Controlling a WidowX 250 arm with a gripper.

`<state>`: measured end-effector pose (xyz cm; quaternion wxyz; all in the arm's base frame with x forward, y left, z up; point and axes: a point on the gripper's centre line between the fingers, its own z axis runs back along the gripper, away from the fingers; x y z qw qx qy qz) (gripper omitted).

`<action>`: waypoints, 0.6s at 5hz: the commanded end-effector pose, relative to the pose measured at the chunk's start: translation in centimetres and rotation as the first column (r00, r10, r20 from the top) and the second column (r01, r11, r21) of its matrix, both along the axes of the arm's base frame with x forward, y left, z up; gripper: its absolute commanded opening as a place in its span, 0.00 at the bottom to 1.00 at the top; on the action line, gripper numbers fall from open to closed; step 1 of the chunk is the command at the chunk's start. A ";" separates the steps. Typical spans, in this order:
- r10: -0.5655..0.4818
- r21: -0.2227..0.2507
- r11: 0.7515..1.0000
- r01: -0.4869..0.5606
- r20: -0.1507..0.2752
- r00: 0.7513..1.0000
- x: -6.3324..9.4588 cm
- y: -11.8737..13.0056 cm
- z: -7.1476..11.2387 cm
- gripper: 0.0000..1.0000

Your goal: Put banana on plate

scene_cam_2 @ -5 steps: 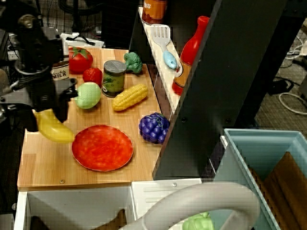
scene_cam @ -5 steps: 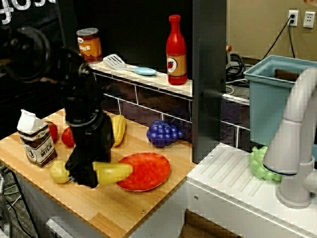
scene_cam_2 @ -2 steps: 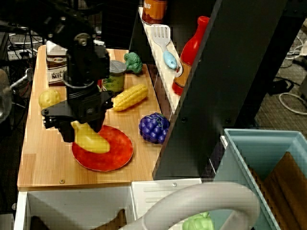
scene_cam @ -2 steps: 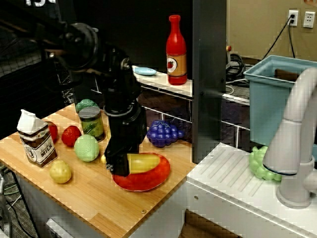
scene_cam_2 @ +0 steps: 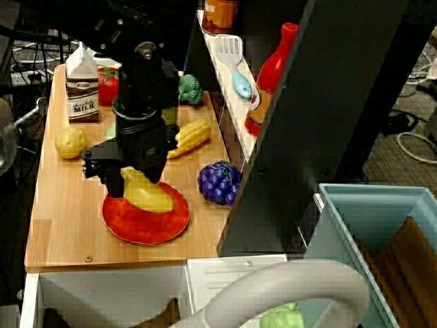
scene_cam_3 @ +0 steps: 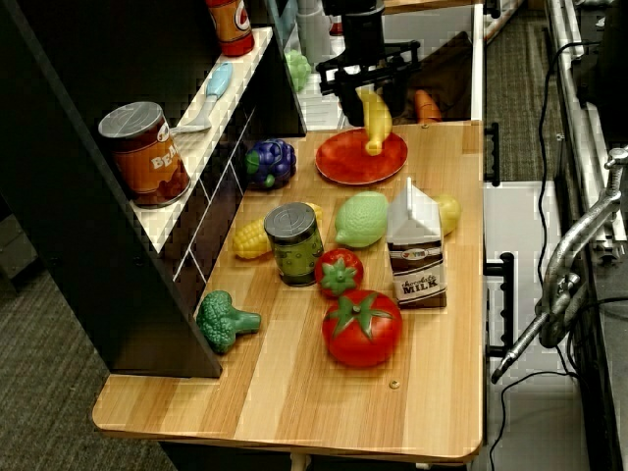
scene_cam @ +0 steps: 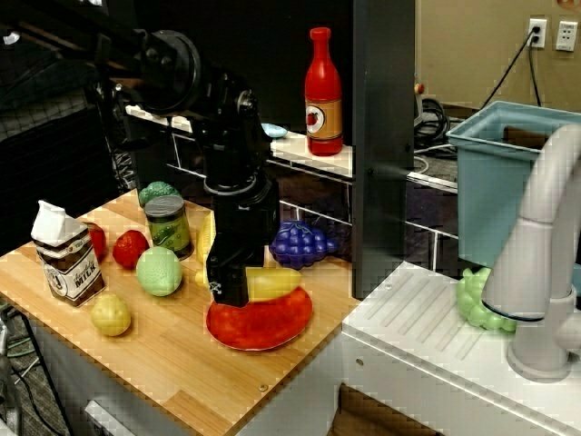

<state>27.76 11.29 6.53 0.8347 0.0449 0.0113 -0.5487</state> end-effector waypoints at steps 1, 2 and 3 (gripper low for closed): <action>0.019 0.069 0.997 -0.022 0.042 0.999 0.0 0.9 -0.7 1.00; 0.018 0.085 0.996 -0.023 0.053 0.998 -1.0 1.1 -1.3 1.00; 0.018 0.085 0.996 -0.023 0.053 0.998 -1.0 1.1 -1.3 1.00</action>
